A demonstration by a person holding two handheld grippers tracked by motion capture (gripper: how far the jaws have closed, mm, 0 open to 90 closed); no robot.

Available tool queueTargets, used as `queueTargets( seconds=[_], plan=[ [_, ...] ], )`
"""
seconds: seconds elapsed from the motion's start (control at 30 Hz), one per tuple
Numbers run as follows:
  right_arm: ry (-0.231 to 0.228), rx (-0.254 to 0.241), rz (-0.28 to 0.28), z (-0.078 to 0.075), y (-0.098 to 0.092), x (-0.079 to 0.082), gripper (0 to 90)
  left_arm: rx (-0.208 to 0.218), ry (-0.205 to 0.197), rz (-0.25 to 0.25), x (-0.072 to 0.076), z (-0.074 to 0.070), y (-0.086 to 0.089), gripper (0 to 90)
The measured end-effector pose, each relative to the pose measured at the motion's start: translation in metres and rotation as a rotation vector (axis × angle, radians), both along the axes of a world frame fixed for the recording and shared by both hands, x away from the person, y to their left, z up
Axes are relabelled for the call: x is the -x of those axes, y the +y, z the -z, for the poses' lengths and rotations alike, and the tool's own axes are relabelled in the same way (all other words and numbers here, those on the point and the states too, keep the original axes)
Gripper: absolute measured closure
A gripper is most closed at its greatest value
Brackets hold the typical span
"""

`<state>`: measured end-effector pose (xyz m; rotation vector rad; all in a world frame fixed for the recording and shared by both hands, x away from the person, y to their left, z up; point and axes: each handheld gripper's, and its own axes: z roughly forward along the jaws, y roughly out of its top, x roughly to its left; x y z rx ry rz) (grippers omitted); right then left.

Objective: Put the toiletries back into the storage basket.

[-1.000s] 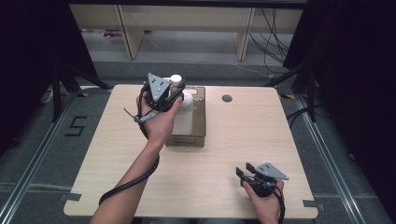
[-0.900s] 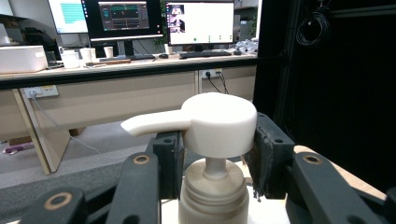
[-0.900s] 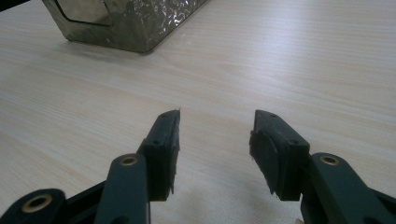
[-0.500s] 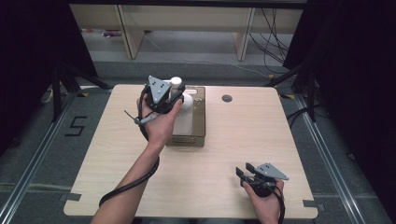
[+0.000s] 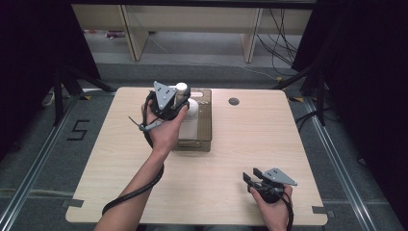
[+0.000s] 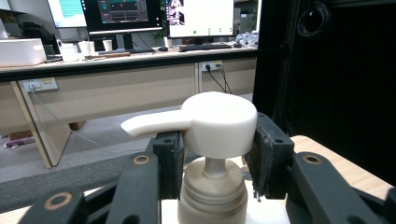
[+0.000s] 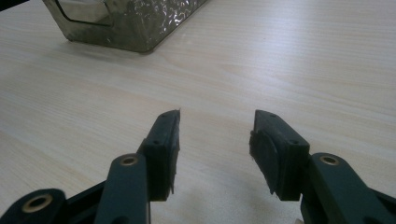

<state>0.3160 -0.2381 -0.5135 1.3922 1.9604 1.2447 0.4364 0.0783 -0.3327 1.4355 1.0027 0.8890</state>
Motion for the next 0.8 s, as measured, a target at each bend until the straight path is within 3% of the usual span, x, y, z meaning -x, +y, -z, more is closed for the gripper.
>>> queueTargets(
  seconds=[0.23,0.3,0.33,0.37,0.8],
  plan=[
    [0.014,-0.015,0.009,0.0,0.001,0.001,52.2,0.001,0.009,0.001,0.0,0.005,0.0,59.0],
    [0.0,-0.004,-0.002,0.0,0.0,0.0,52.2,-0.002,0.011,0.002,0.001,0.006,0.0,59.0],
    [0.016,-0.008,0.008,0.0,0.001,0.001,52.2,-0.004,0.013,0.002,0.001,0.007,0.0,59.0],
    [-0.007,0.009,-0.006,0.001,-0.001,-0.001,52.2,0.001,0.014,0.001,0.001,0.008,0.0,59.0],
    [-0.007,0.008,-0.007,0.001,0.0,-0.001,52.2,-0.002,0.029,0.002,0.002,0.017,0.0,59.0]
  ],
)
